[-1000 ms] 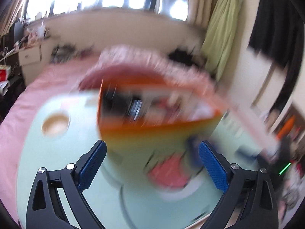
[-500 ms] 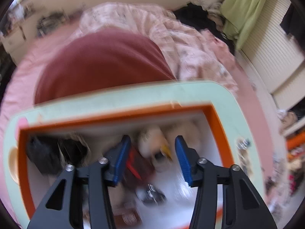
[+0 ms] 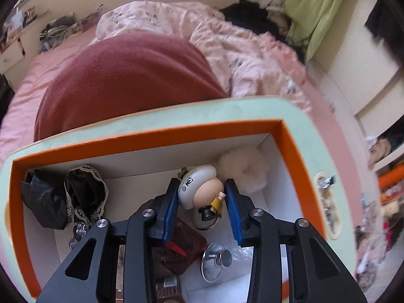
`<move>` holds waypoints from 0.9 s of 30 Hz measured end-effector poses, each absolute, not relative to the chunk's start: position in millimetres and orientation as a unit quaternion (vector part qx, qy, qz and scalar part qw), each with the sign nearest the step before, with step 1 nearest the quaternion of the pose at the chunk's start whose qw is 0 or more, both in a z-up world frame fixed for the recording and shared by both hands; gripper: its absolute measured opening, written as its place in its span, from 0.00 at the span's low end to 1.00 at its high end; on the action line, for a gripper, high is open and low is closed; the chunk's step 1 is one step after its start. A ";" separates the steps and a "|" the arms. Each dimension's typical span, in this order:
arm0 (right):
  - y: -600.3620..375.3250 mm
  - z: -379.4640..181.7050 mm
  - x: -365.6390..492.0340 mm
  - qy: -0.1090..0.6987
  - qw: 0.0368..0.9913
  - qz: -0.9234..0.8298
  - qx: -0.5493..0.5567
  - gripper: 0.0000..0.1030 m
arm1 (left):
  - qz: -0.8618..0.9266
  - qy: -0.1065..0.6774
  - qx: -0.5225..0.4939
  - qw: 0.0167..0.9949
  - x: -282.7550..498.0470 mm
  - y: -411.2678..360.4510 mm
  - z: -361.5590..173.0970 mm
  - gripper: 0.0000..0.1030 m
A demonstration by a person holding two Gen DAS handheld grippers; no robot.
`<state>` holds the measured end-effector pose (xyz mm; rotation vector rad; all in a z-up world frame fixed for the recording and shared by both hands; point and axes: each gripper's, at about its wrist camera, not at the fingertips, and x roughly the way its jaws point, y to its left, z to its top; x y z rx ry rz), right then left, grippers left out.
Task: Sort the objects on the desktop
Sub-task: 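Place the doll keychain on the table beside the tin, open left gripper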
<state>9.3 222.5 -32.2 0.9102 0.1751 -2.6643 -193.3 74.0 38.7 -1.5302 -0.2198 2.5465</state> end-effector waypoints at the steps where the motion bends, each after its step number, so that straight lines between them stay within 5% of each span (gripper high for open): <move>1: 222.6 -32.0 9.2 0.061 0.159 -0.932 0.318 1.00 | 0.858 -0.088 -0.498 0.092 -186.1 67.2 46.0 0.36; 9: 223.0 -32.6 8.8 0.061 0.159 -0.933 0.318 1.00 | 0.899 -0.133 -0.378 0.175 -80.1 15.4 108.6 0.36; 20: 221.7 -32.7 9.0 0.062 0.159 -0.933 0.317 1.00 | 0.887 -0.077 -0.428 0.154 -44.7 20.7 21.3 0.36; 22: 221.8 -32.6 8.9 0.062 0.159 -0.933 0.317 1.00 | 0.899 -0.089 -0.403 0.148 -40.3 16.3 26.0 0.47; 25: 222.0 -32.5 8.9 0.062 0.159 -0.933 0.317 1.00 | 0.910 -0.087 -0.379 0.146 -23.7 11.8 36.1 0.79; 27: 222.1 -32.6 9.0 0.062 0.159 -0.933 0.317 1.00 | 0.920 -0.081 -0.360 0.134 -8.5 7.7 41.2 0.80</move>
